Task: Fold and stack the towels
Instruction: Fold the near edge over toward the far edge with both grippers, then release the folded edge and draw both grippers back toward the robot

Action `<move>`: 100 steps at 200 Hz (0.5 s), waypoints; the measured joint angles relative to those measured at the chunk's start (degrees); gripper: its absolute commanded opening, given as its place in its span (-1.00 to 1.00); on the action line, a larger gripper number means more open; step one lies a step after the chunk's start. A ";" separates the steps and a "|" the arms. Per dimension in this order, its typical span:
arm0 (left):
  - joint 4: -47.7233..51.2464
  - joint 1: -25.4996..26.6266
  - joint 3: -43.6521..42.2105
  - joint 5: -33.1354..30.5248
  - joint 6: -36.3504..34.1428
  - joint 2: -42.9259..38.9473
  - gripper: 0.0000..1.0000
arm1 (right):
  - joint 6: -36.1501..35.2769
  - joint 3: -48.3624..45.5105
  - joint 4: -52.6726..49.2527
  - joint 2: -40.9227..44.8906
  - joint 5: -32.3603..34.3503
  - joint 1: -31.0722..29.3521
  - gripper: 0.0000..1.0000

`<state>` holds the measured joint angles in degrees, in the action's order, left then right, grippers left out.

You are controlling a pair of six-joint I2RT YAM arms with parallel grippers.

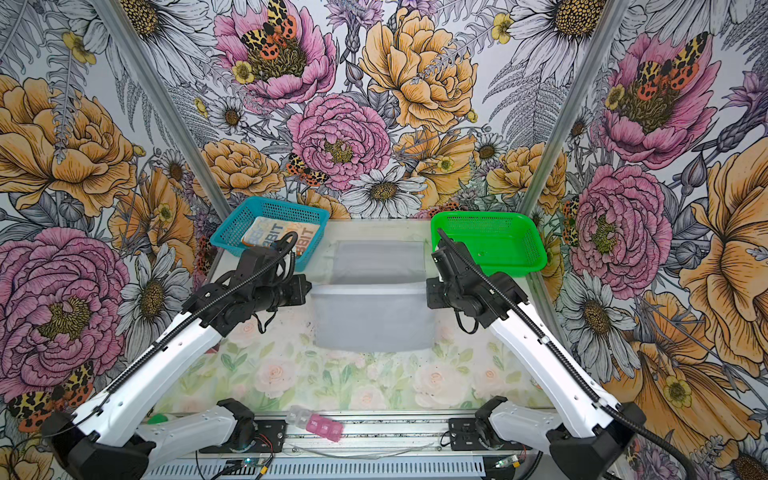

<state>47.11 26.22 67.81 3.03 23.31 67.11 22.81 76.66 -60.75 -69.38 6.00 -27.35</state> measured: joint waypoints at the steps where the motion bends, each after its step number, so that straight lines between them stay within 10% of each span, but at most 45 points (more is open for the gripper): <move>1: -0.11 -0.26 0.26 0.31 -0.22 0.44 -1.00 | -0.39 0.09 0.33 -0.37 -0.42 0.42 -1.00; 100: -7.39 -9.40 21.27 6.03 -5.55 31.43 -1.00 | -11.82 12.74 13.84 -26.67 -13.73 14.56 -1.00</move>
<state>39.72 16.82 89.08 9.06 17.76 98.54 10.98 89.41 -46.92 -96.05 -7.73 -12.80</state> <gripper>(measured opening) 0.061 0.047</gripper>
